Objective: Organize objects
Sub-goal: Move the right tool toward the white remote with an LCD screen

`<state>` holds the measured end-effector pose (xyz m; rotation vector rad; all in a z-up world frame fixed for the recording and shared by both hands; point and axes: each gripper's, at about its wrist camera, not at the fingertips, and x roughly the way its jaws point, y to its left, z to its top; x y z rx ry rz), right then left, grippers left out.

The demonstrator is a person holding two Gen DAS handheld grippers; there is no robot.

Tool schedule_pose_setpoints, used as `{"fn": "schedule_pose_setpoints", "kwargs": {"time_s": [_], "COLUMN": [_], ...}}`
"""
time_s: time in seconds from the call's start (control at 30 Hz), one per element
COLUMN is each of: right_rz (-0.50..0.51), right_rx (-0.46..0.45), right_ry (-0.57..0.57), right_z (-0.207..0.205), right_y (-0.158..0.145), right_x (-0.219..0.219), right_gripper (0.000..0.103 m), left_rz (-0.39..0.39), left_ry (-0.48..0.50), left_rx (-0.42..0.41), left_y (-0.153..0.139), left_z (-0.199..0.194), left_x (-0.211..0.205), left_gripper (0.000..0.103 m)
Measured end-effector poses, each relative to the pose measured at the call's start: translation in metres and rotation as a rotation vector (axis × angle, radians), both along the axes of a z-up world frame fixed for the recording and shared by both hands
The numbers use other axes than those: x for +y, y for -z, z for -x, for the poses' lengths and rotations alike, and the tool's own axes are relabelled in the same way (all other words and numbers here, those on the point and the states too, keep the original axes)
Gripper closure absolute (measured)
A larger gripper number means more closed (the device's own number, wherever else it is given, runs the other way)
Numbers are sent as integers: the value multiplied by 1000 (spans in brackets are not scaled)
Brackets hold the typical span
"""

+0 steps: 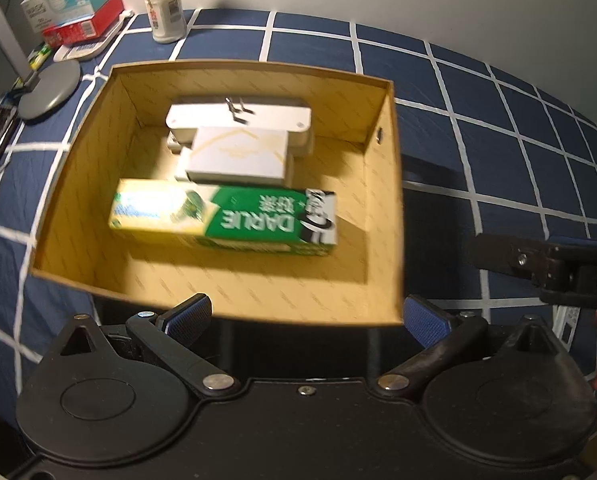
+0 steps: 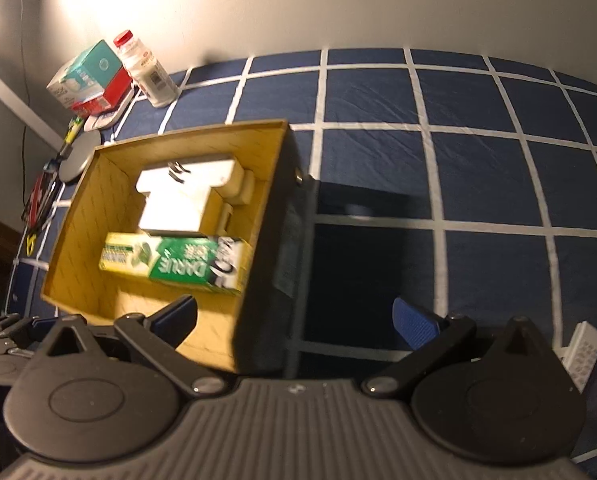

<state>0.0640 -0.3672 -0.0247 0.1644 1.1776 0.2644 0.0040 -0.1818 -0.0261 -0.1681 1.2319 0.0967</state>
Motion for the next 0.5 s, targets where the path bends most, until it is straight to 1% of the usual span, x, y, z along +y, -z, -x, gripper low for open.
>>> {"fn": "schedule_pose_setpoints", "kwargs": {"time_s": [0.3,0.5], "right_rz": [1,9], "right_rx": [21,24], "right_ry": [-92,-109], "right_z": [16,33], "right_y": [11,17], "right_x": [-58,-88], "right_gripper": [0,0], "left_rz": [-16,-23], "left_ry": [-89,-104], "left_rx": [6,7], "left_y": [10,15], "left_z": [26,40], "left_x": [-55,-76], "left_gripper": [0,0]}}
